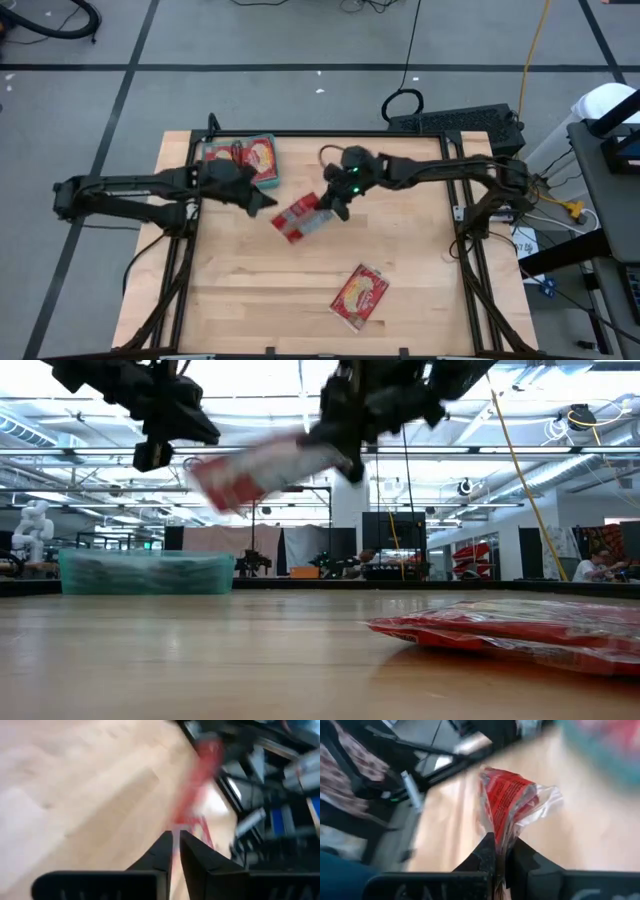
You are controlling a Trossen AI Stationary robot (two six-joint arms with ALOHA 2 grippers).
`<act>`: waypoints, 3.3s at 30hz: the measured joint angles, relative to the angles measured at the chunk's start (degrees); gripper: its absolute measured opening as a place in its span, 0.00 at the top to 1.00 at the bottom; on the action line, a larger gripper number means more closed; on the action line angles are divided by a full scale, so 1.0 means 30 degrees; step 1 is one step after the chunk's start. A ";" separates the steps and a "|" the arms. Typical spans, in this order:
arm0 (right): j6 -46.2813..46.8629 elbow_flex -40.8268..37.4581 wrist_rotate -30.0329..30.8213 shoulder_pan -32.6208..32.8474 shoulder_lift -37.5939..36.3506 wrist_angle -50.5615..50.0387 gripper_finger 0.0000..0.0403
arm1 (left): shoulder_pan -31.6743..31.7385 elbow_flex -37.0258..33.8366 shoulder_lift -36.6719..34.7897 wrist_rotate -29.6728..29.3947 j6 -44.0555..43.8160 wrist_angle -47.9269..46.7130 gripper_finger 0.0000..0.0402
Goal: Sort popcorn bags into baskets
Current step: Put the red popcorn bag into the blue bin
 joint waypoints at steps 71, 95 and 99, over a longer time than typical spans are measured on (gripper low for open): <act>-3.2828 0.0044 1.6927 0.1646 -0.2071 0.4715 0.83 | 0.4007 -0.0015 0.5649 -0.6258 -1.3996 1.5778 0.96; -1.6068 0.0036 1.2649 0.1653 -0.2079 0.0907 0.69 | 1.5079 -0.0015 0.3966 1.0772 -0.8830 1.4214 0.93; -1.3835 0.0036 1.2663 0.1653 -0.2079 0.0282 0.70 | 1.6458 -0.0015 0.2793 1.2059 -0.8292 1.2462 0.93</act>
